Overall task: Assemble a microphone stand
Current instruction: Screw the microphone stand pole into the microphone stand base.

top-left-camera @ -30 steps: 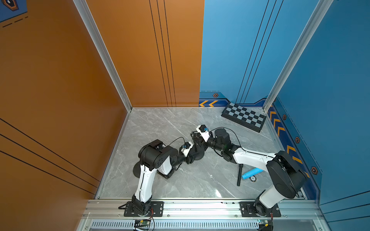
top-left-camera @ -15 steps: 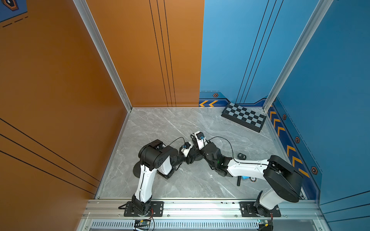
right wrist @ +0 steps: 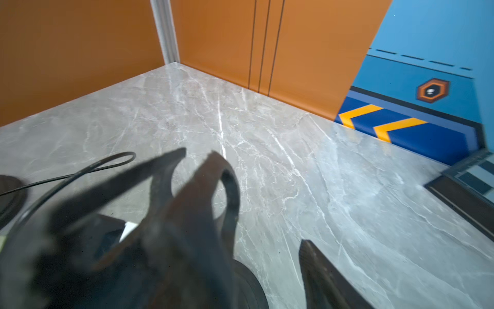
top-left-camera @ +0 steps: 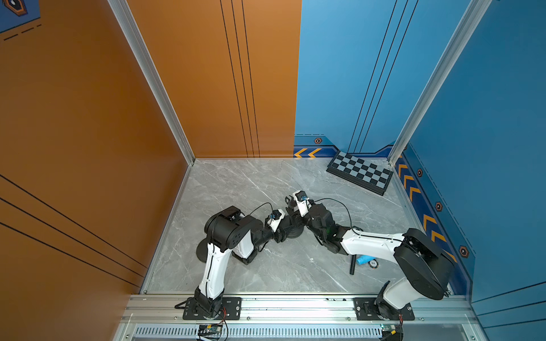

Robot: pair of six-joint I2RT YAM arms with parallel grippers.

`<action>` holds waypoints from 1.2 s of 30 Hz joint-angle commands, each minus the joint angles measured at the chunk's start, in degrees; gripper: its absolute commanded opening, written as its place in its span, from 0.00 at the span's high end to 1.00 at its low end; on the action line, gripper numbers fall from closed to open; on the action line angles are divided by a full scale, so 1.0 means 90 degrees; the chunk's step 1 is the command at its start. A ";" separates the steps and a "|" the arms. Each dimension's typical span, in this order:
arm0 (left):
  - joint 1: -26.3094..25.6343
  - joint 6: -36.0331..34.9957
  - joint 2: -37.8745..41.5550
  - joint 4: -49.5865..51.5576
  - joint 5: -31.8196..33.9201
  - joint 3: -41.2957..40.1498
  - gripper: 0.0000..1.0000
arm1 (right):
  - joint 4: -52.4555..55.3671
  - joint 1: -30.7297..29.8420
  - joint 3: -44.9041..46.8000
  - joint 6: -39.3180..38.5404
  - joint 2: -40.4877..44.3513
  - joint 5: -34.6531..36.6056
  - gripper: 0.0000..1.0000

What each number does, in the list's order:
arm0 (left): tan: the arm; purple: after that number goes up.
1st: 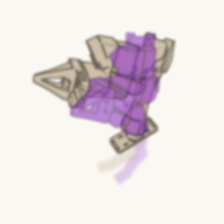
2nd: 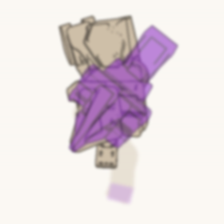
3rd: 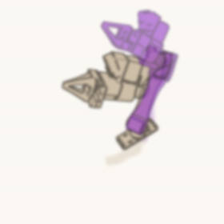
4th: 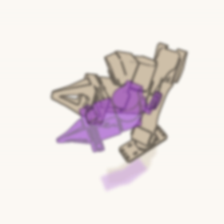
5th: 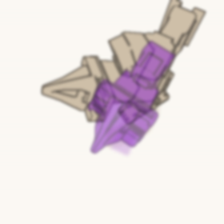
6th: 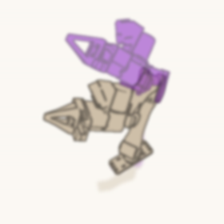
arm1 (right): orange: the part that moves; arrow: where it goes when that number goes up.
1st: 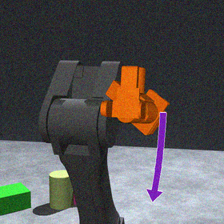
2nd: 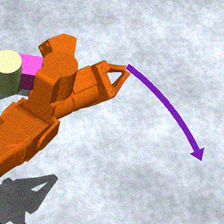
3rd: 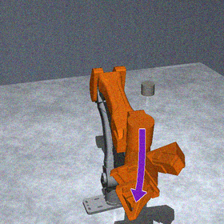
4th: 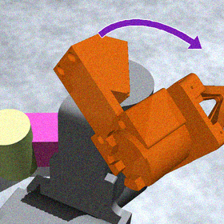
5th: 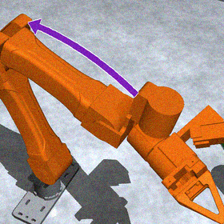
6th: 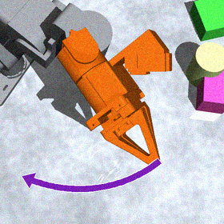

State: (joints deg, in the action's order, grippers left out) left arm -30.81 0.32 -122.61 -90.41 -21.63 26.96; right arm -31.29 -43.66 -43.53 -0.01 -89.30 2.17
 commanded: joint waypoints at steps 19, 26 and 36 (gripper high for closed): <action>-0.0029 -0.0235 -0.0332 0.1070 0.0041 -0.0200 0.29 | 0.1724 0.1394 -0.1157 -0.1824 -0.0779 -0.4679 0.78; -0.0033 -0.0222 -0.0332 0.1070 0.0079 -0.0201 0.29 | -0.0680 0.0722 0.0201 0.0080 -0.0558 -0.1089 1.00; -0.0057 -0.0227 -0.0408 0.1070 0.0138 -0.0174 0.29 | -0.0860 -0.1082 0.0577 0.1294 -0.0411 0.3505 0.93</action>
State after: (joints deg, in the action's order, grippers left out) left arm -30.96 0.30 -122.72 -90.45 -21.65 26.92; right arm -41.82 -53.67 -39.13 6.98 -92.84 23.62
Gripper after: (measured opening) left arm 0.707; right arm 0.259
